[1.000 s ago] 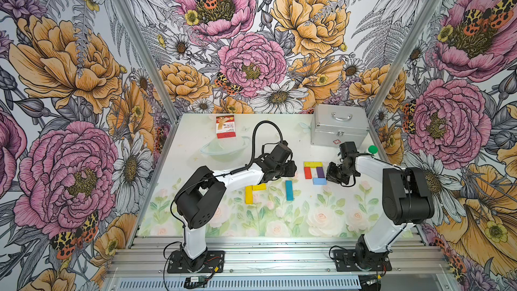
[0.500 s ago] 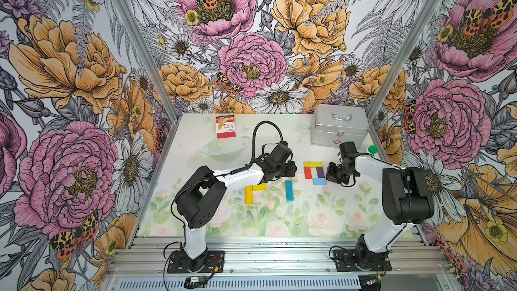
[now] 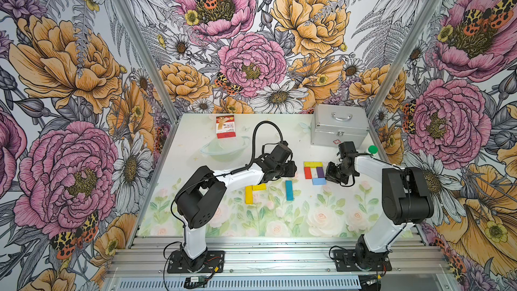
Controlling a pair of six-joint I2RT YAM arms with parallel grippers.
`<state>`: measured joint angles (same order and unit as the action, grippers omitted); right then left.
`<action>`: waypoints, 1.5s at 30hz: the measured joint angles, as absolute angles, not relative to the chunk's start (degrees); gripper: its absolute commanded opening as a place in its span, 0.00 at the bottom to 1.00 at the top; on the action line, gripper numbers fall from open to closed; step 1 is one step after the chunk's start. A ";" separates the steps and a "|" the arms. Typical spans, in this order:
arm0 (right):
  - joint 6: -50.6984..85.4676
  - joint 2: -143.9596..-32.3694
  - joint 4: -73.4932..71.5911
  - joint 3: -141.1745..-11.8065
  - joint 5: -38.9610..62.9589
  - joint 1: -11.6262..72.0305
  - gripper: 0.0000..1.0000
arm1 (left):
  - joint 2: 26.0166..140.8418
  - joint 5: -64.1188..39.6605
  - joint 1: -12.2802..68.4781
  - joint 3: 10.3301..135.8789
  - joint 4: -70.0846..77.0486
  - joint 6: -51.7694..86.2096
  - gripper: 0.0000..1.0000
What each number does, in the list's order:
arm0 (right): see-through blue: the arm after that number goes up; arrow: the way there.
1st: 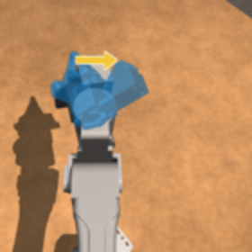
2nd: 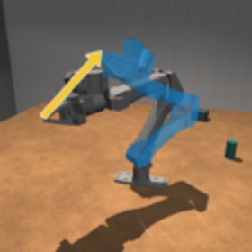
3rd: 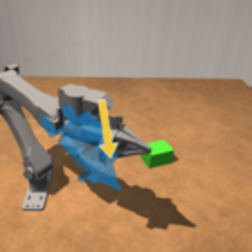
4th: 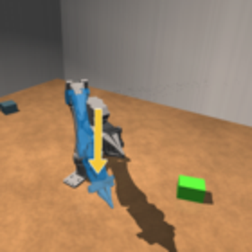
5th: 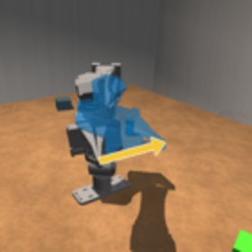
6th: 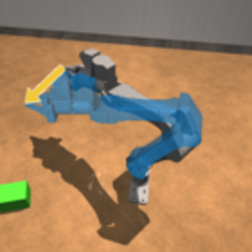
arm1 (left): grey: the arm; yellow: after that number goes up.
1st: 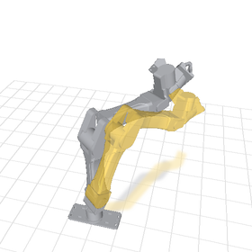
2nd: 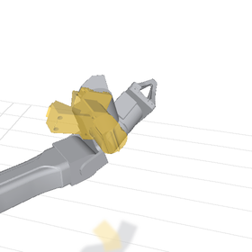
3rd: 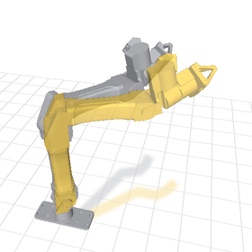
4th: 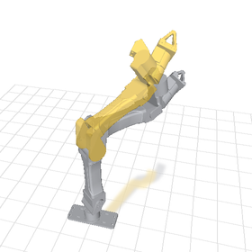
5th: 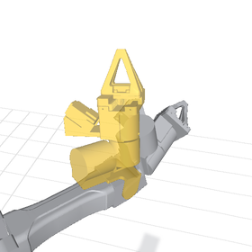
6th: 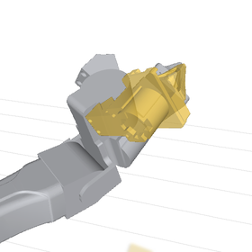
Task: Assemble the letter p with building blocks
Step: Assemble the building block at the center of the board, then pick up the building block from the center of the board.
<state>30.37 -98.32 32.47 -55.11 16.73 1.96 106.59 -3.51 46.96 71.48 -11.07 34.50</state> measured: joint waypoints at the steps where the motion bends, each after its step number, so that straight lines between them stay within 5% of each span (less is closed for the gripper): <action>1: 30.37 -98.32 32.47 -55.11 16.73 1.96 0.14 | 106.59 -3.51 46.96 71.48 -11.07 34.50 0.39; 6: 30.79 -97.62 32.32 -54.76 15.99 1.96 0.25 | 106.59 -3.51 46.94 71.48 -11.05 34.50 0.40; 14: 30.72 -89.43 36.18 -53.54 8.97 1.96 0.54 | 105.73 -3.46 46.44 69.69 -10.46 34.52 0.45; 20: 30.55 -81.93 37.76 -53.54 6.66 4.73 0.56 | 100.88 -3.49 45.23 66.04 -10.04 34.54 0.47; 28: 32.40 -81.19 38.68 -55.11 5.32 19.31 0.63 | 91.07 -3.46 43.66 59.53 -8.58 34.57 0.50; 38: 38.65 -92.86 38.59 -63.92 1.04 37.41 0.69 | 78.11 -4.34 38.74 49.06 -8.27 34.72 0.56; 45: 43.86 -102.08 38.59 -66.54 -0.86 42.37 0.68 | 73.49 -7.20 36.23 47.13 -8.25 34.50 0.57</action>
